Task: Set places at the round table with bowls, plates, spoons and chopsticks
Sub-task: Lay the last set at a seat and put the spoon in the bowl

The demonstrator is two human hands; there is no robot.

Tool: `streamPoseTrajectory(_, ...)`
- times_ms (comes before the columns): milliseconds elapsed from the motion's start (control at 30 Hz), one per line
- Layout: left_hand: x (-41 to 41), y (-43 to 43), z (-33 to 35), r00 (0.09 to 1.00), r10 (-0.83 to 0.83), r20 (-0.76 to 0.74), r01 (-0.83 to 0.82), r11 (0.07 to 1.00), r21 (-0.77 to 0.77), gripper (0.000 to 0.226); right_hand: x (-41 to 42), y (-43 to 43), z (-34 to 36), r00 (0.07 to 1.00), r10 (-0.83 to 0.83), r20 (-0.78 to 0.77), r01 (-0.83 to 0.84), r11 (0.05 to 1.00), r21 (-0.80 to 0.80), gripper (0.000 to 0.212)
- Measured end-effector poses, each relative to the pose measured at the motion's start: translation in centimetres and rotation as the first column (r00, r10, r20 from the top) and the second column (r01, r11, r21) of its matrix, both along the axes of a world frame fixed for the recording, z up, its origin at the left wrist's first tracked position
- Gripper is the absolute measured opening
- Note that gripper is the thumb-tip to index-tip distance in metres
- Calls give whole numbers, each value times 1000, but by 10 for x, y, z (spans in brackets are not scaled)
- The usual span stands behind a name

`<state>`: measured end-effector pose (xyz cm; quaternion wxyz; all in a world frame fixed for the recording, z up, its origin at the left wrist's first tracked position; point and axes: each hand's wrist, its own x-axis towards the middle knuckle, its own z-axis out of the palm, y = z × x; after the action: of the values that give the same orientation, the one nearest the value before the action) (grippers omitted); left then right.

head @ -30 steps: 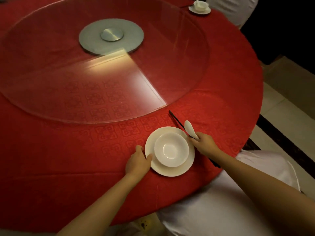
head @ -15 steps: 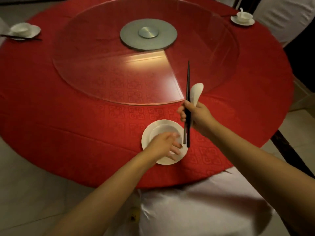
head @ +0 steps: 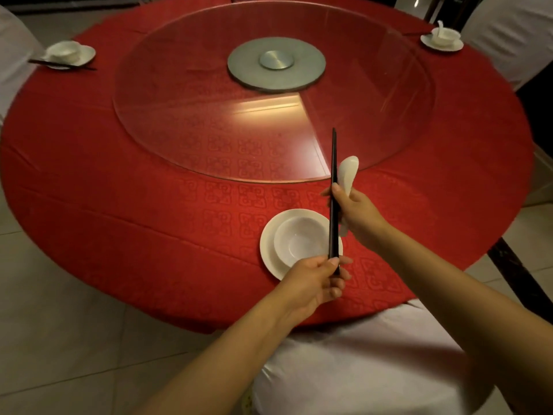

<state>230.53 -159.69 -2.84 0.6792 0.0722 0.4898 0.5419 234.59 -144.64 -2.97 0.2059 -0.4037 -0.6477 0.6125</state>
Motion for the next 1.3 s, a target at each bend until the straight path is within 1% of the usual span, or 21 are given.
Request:
streamPoseTrajectory(133,21,2,-16,984,7,179,7,997,-75,25,21,15,-15,997,-23,76,24,1000,-15,19)
streamPoseTrajectory(233,29,4,-32,969,38,243,-3,990,-141,25,33,27,-35,993,-9,116,12,1000,-29,25)
streamPoseTrajectory(300,31,5,-44,964,62,259,-15,983,-181,25,35,31,-49,989,28,148,-23,999,-36,26)
streamPoseTrajectory(367,31,6,-54,970,68,232,-17,977,-213,24,32,34,-62,981,72,181,-69,997,-21,28)
streamPoseTrajectory(433,31,6,-63,984,54,172,-11,971,-241,23,29,37,-73,968,112,224,-127,990,52,27)
streamPoseTrajectory(467,31,7,-66,989,46,143,-8,967,-256,22,26,38,-77,961,123,247,-153,983,104,24)
streamPoseTrajectory(533,31,7,-72,995,27,93,1,958,-288,21,23,38,-87,942,129,309,-195,961,194,5)
streamPoseTrajectory(633,33,8,-78,999,20,51,-3,949,-314,21,20,35,-100,928,124,352,-237,925,298,20)
streamPoseTrajectory(733,35,10,-81,998,45,32,-33,949,-314,26,18,30,-107,943,74,324,-196,911,362,22)
streamPoseTrajectory(800,36,10,-83,997,65,30,-52,949,-311,26,18,30,-111,950,50,309,-169,913,372,22)
streamPoseTrajectory(933,37,11,-82,997,63,52,-46,958,-284,19,20,35,-112,960,37,278,-127,942,310,28)
streamPoseTrajectory(1033,36,11,-81,997,48,54,-32,963,-268,17,22,42,-112,970,81,228,-136,963,235,19)
streamPoseTrajectory(1100,34,10,-80,999,33,17,-27,964,-263,18,23,46,-113,979,90,182,-117,983,143,14)
streamPoseTrajectory(1167,31,8,-79,999,12,-50,-25,965,-262,15,24,49,-113,985,84,150,-95,994,62,13)
streamPoseTrajectory(1233,32,6,-78,993,5,-119,-36,965,-260,13,24,50,-113,986,95,140,-96,995,1,10)
streamPoseTrajectory(1300,36,5,-78,988,32,-150,-70,964,-255,16,24,50,-112,984,115,138,-110,993,-43,8)
